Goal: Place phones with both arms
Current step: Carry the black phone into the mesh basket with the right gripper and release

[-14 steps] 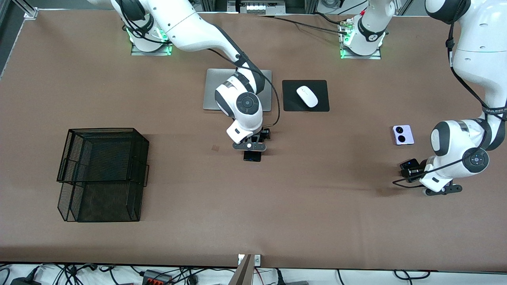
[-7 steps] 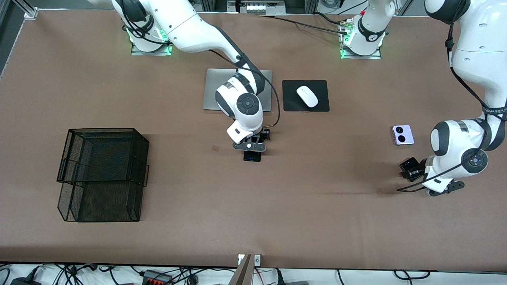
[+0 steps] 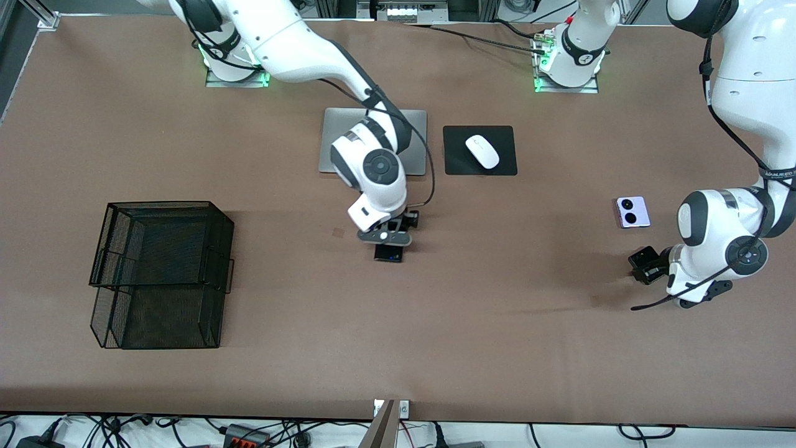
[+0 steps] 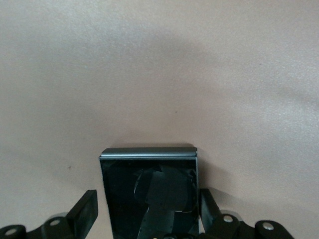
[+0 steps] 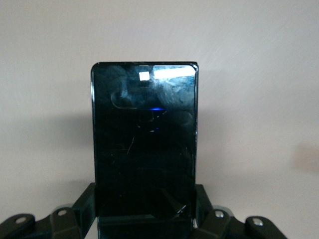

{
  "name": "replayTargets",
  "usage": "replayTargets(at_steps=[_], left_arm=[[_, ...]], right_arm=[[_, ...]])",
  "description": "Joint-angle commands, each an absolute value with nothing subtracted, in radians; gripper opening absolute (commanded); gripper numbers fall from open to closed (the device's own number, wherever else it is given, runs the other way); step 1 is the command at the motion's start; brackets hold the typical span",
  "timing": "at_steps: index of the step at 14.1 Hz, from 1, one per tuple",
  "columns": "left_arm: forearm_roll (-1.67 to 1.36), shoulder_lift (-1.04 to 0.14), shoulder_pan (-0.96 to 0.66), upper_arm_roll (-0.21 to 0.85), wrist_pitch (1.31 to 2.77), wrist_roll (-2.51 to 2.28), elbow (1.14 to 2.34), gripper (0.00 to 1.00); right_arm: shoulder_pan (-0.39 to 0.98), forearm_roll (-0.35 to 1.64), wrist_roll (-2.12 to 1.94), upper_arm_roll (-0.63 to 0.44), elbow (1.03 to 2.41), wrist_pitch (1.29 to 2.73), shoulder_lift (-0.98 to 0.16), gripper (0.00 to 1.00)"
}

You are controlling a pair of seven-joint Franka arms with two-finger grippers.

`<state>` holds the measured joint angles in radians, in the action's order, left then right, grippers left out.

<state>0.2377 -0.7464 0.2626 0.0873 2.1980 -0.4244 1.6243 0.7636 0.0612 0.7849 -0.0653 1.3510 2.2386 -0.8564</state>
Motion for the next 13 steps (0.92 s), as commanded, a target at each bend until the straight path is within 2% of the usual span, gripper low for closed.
replayTargets(at_steps=[1, 3, 6, 7, 9, 10, 13], left_arm=[[0.267, -0.748, 0.255, 0.080, 2.169, -0.451, 1.614, 0.90], [0.267, -0.765, 0.259, 0.080, 2.192, -0.449, 1.614, 0.90], [0.268, -0.773, 0.264, 0.080, 2.214, -0.437, 1.615, 0.90], [0.268, -0.773, 0.265, 0.080, 2.214, -0.436, 1.615, 0.80], [0.268, -0.772, 0.265, 0.081, 2.214, -0.436, 1.615, 0.51], [0.268, -0.772, 0.265, 0.083, 2.214, -0.431, 1.615, 0.44], [0.267, -0.765, 0.265, 0.087, 2.209, -0.381, 1.614, 0.34]], right_arm=[[0.655, 0.055, 0.654, -0.051, 1.373, 2.064, -0.705, 0.14], [0.568, 0.049, 0.539, -0.052, 1.393, 1.947, -0.641, 0.14], [0.456, 0.041, 0.438, -0.052, 1.498, 1.893, -0.530, 0.14], [0.422, 0.041, 0.407, -0.054, 1.553, 1.888, -0.484, 0.14], [0.353, 0.041, 0.332, -0.054, 1.604, 1.847, -0.427, 0.14], [0.310, 0.041, 0.284, -0.054, 1.605, 1.814, -0.417, 0.14], [0.224, 0.041, 0.209, -0.054, 1.605, 1.738, -0.402, 0.14]])
